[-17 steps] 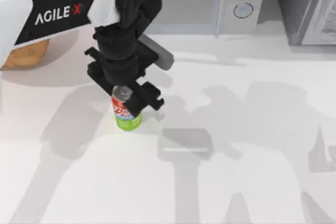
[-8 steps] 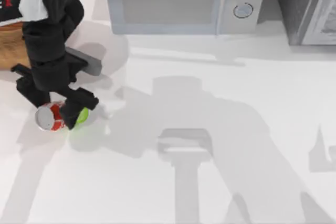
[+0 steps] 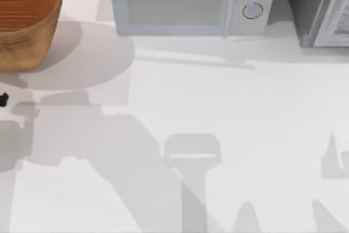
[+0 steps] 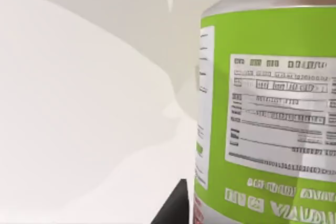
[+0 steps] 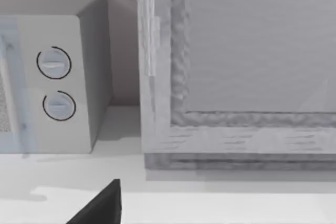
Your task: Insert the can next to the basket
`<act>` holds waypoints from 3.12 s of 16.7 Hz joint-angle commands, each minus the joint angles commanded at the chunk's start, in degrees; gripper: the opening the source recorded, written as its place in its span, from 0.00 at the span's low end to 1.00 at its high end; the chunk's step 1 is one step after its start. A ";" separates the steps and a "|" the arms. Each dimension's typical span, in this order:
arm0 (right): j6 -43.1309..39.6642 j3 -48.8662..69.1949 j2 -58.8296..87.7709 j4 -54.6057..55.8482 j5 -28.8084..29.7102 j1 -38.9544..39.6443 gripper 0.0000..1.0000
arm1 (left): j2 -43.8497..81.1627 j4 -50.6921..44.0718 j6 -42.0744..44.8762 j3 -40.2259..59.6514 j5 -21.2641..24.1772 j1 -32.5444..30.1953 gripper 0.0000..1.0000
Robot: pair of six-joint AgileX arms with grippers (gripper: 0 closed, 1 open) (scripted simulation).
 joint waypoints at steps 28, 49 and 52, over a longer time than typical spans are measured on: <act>0.00 0.00 0.00 0.00 0.00 0.00 1.00 | -2.20 7.26 -0.41 1.93 1.98 4.45 0.08; 0.00 0.00 0.00 0.00 0.00 0.00 1.00 | -2.20 7.27 -0.40 1.94 1.98 4.54 1.00; 0.00 0.00 0.00 0.00 0.00 0.00 1.00 | -2.79 7.03 0.47 2.47 2.20 6.40 1.00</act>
